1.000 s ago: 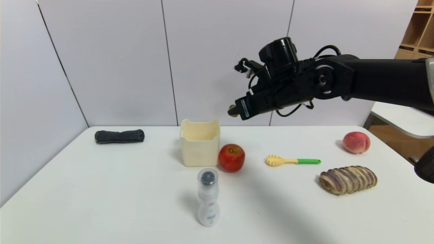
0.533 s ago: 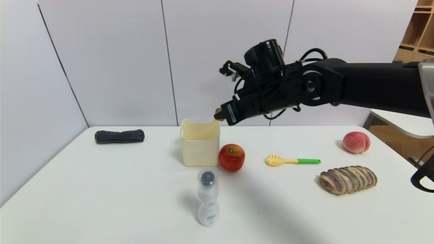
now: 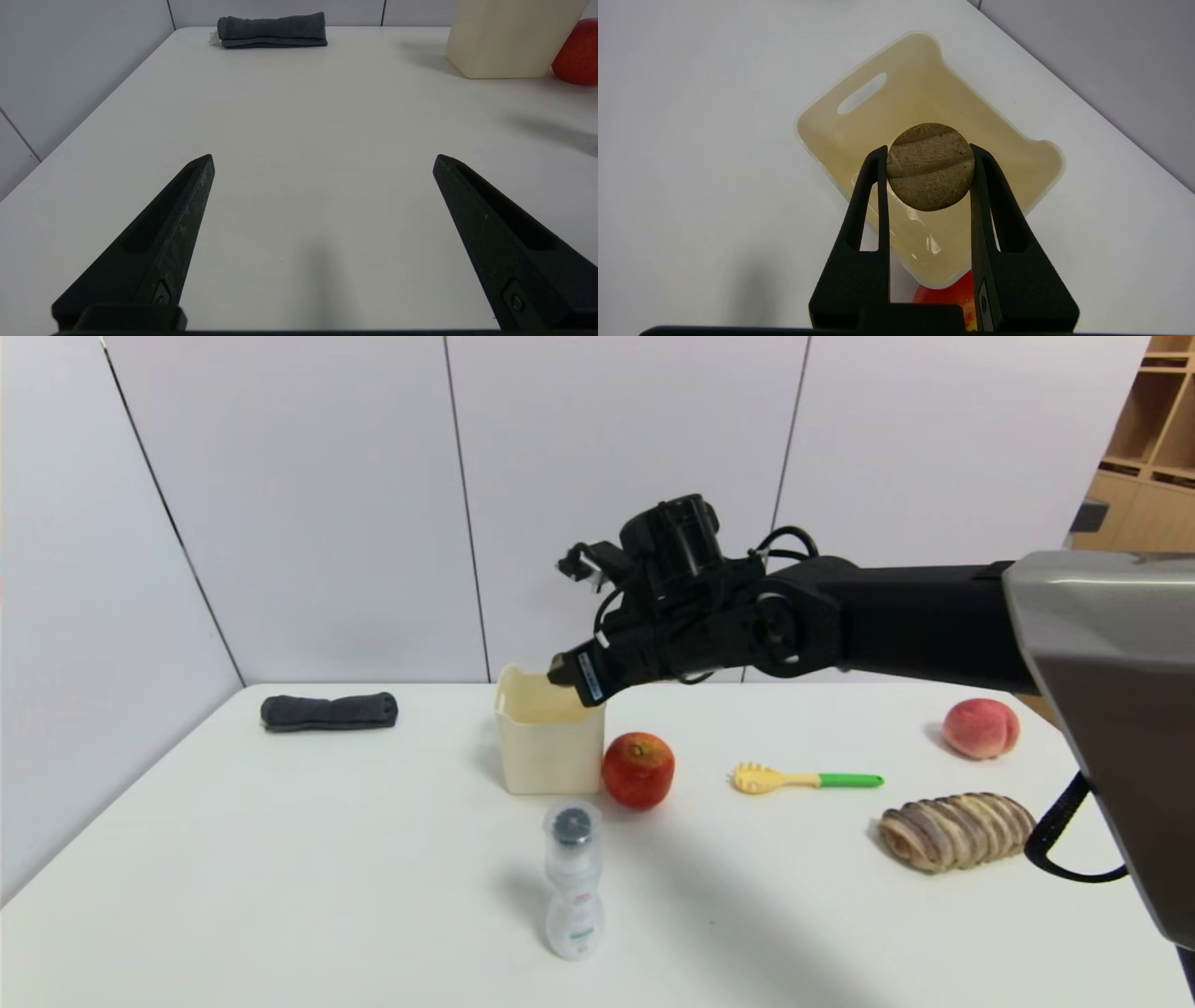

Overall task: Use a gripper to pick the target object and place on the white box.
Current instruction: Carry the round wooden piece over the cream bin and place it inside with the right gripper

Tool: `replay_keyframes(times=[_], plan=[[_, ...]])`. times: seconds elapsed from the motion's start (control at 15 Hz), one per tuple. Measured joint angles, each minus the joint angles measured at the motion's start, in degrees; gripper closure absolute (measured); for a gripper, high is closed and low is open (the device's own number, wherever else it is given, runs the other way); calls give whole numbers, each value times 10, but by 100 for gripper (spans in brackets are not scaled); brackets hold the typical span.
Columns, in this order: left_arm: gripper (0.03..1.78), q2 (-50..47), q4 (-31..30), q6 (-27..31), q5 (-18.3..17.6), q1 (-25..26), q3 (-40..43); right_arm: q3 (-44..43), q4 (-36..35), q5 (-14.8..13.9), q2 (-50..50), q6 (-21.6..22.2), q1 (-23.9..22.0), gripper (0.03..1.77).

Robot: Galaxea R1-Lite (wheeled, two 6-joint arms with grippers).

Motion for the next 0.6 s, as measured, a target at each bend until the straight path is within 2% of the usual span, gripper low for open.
replay_keyframes(times=[0.6], plan=[[12, 0, 0, 0, 1, 0, 0, -1, -37, -2, 44, -10, 0, 133]])
